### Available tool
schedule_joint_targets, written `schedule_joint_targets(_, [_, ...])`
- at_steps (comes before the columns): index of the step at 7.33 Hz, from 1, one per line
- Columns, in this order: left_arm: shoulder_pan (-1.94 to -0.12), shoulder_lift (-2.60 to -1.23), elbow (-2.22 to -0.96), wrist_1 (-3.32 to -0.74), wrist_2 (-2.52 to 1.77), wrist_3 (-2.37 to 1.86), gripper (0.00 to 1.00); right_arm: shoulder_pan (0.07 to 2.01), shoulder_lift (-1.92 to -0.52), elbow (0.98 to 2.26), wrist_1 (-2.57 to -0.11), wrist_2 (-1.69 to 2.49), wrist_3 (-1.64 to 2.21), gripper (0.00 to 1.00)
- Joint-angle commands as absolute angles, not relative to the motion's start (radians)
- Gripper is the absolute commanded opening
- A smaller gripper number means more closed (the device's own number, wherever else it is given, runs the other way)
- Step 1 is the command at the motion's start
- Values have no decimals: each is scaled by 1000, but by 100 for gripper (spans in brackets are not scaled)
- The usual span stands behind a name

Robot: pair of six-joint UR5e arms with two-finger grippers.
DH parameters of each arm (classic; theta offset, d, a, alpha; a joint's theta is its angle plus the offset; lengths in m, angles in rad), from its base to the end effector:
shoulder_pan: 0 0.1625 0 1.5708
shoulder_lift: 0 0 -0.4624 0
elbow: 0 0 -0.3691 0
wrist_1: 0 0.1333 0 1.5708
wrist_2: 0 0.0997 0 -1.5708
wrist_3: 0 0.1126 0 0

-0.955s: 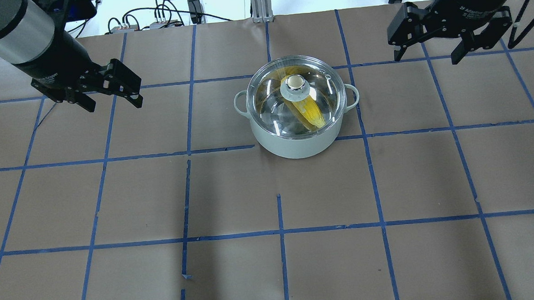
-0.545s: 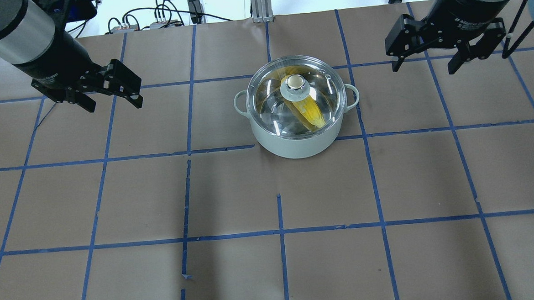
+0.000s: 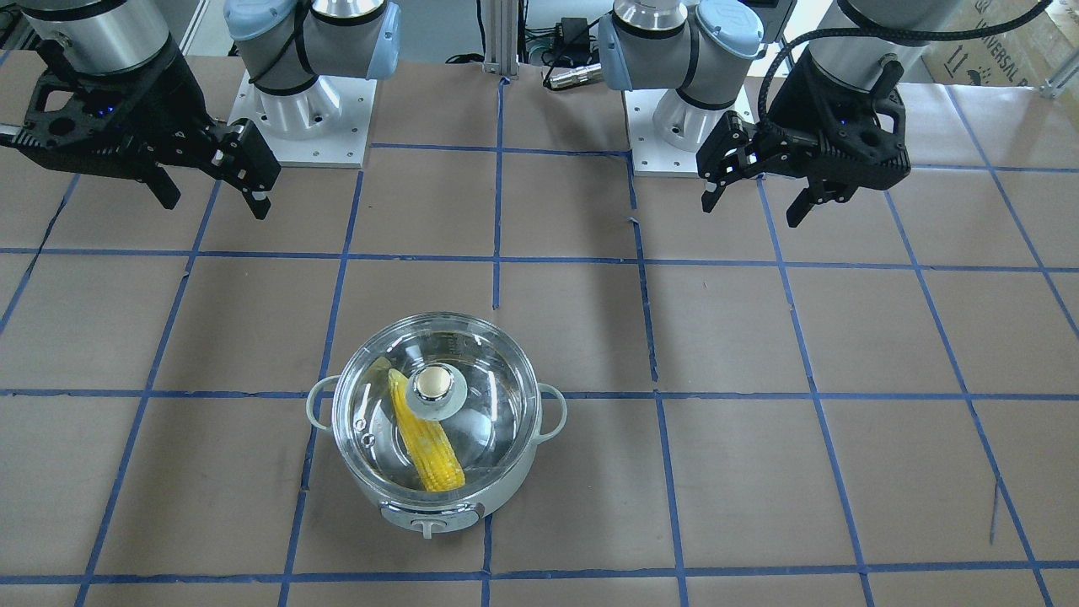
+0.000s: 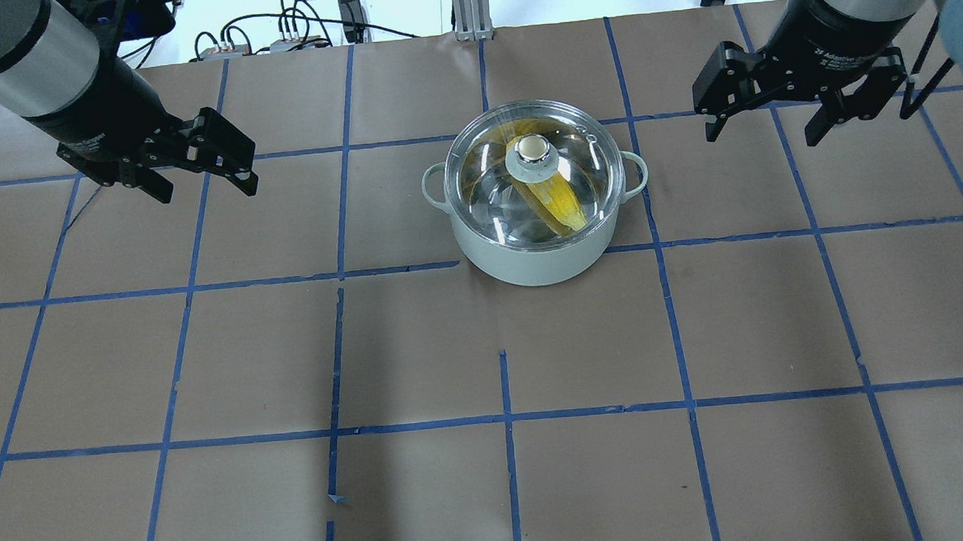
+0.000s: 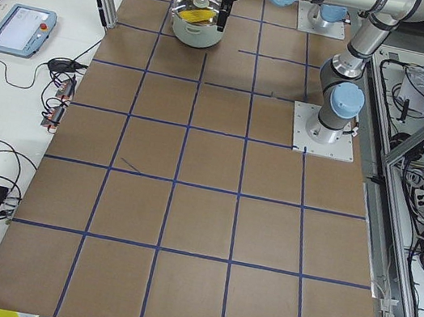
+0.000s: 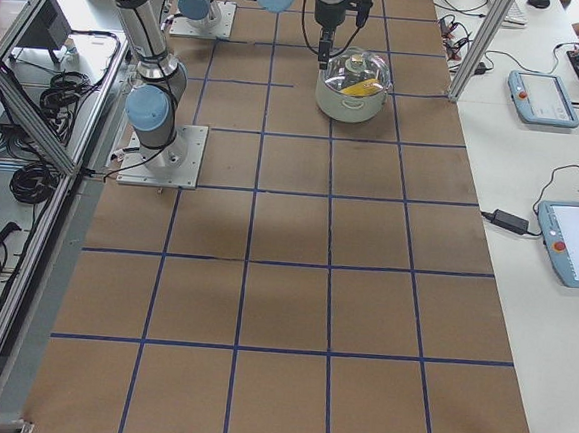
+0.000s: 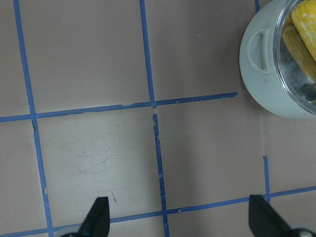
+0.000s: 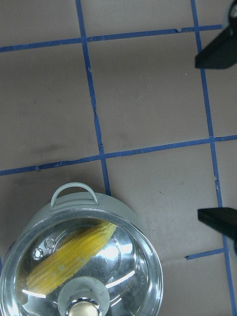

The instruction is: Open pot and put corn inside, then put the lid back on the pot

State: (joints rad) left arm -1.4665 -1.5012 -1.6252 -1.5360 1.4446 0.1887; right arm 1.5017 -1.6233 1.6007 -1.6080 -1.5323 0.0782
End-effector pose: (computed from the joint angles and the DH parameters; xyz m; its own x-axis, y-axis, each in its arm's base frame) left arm -0.1007 -0.4550 0.5228 -0.9893 0.0910 0.1141 0.0831 0.9939 -0.0727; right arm 0.1062 -0.4594 0.5262 -0.9886 0.1443 -0.0430 0.1466 0.9876 -0.0566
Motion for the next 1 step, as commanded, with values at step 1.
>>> schedule_joint_targets(1, [-1466,-1502,-1626,-1534,1445,189,100,1502,-1626,1597,-1608,-1534,77,100])
